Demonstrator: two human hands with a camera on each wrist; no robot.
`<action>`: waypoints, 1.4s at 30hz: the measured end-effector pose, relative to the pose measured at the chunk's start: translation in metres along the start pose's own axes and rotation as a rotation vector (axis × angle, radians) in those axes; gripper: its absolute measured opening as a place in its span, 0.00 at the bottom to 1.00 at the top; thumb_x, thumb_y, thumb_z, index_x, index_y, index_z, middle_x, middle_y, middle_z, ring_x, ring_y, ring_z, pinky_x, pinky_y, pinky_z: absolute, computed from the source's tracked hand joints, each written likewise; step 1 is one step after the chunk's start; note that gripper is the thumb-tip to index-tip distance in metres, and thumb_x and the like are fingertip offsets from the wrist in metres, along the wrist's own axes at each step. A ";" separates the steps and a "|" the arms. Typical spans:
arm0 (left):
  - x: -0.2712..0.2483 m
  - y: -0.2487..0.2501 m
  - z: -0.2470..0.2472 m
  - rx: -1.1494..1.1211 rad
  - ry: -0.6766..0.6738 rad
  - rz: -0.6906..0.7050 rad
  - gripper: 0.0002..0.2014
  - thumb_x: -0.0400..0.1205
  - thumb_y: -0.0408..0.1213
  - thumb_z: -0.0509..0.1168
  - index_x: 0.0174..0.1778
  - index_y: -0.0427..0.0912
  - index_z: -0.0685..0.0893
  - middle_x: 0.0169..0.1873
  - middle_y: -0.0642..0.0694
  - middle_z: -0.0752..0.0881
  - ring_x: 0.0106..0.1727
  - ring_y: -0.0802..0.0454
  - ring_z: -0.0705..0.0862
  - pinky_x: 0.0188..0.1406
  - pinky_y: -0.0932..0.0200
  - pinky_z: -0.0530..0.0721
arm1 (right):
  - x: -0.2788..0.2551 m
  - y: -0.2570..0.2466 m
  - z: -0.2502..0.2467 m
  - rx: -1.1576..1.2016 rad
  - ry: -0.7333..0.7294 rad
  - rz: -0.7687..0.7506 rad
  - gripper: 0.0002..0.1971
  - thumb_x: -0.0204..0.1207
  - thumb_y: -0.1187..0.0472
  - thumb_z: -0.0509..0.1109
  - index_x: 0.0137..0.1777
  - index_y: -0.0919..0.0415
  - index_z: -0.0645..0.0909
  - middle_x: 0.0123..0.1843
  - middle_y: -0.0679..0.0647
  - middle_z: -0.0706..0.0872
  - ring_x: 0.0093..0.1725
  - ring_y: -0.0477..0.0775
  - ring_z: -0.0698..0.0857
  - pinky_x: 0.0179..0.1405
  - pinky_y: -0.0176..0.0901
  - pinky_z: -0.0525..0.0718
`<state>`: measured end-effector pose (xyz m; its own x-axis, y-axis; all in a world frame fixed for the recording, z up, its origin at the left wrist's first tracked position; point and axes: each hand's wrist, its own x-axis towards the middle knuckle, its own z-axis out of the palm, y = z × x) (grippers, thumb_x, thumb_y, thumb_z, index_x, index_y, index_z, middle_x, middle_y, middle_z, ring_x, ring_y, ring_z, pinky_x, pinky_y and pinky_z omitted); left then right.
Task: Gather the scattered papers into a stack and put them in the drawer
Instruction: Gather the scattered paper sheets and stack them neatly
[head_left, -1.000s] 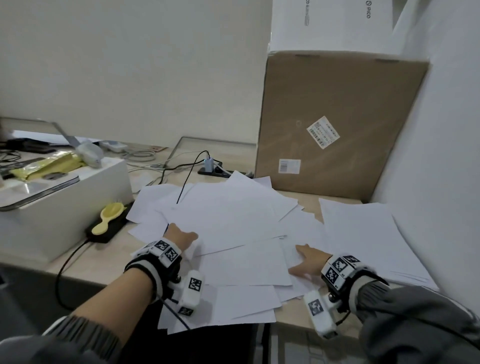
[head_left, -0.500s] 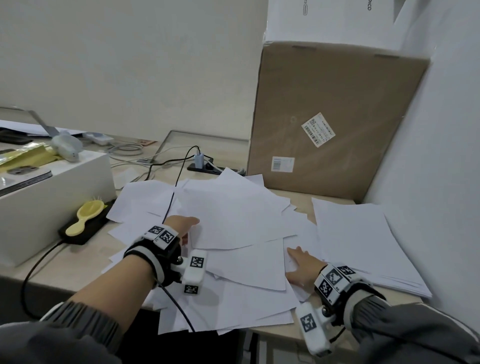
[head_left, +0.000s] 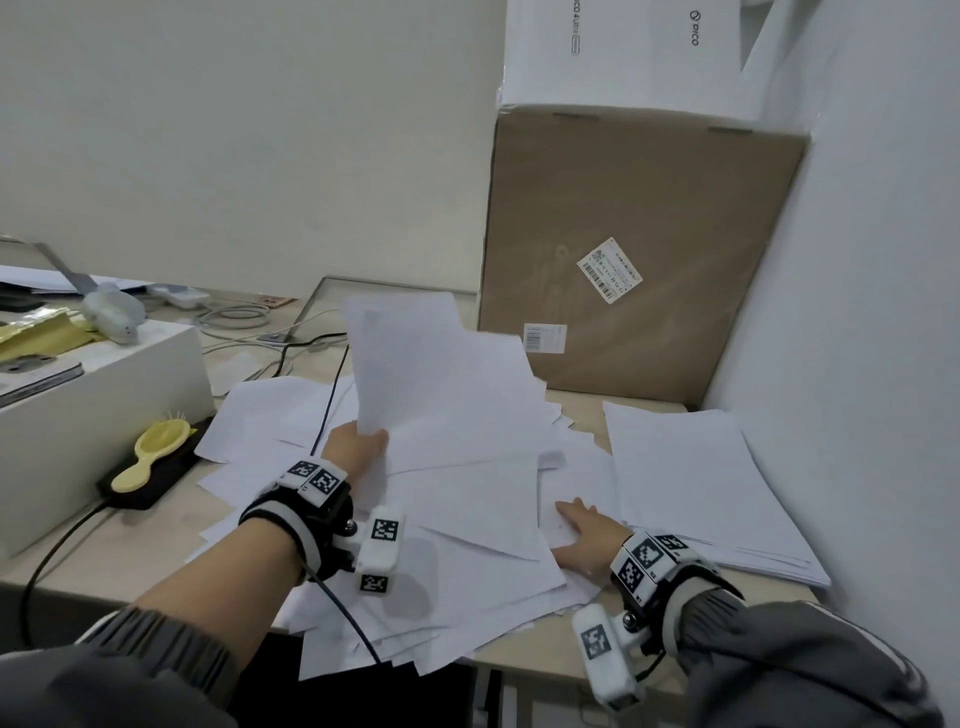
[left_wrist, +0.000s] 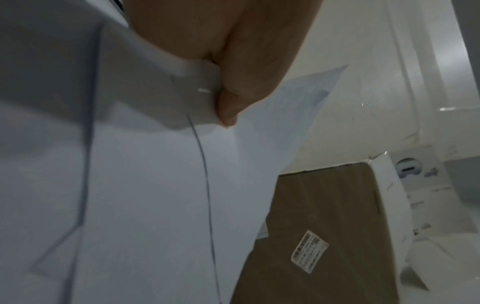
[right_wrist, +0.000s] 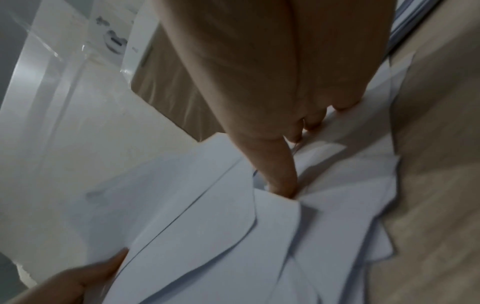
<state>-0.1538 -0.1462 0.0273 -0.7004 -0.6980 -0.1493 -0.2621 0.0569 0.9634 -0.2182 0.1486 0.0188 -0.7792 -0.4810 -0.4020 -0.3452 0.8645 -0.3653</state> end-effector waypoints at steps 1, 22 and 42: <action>0.002 0.001 -0.005 -0.070 0.001 0.005 0.18 0.66 0.42 0.65 0.46 0.33 0.83 0.52 0.25 0.85 0.48 0.35 0.83 0.57 0.38 0.82 | -0.001 0.003 -0.003 0.069 0.010 -0.006 0.35 0.80 0.45 0.62 0.83 0.58 0.55 0.85 0.55 0.55 0.83 0.56 0.57 0.81 0.48 0.57; -0.038 0.005 0.018 -0.574 -0.208 -0.046 0.20 0.87 0.26 0.56 0.76 0.33 0.71 0.69 0.31 0.78 0.69 0.30 0.78 0.69 0.33 0.74 | -0.011 0.009 0.005 1.117 0.485 -0.045 0.07 0.80 0.63 0.65 0.44 0.59 0.83 0.50 0.60 0.88 0.48 0.60 0.86 0.42 0.47 0.87; -0.051 -0.018 0.005 -0.253 -0.492 -0.040 0.15 0.83 0.26 0.62 0.65 0.30 0.78 0.55 0.32 0.86 0.52 0.37 0.86 0.49 0.45 0.85 | 0.015 0.027 -0.069 0.955 0.555 0.137 0.07 0.76 0.59 0.71 0.44 0.64 0.83 0.29 0.57 0.79 0.23 0.51 0.69 0.22 0.39 0.66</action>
<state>-0.1167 -0.1075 0.0166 -0.9367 -0.2764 -0.2149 -0.1696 -0.1785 0.9692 -0.2757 0.1744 0.0609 -0.9882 -0.0514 -0.1440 0.1201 0.3228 -0.9388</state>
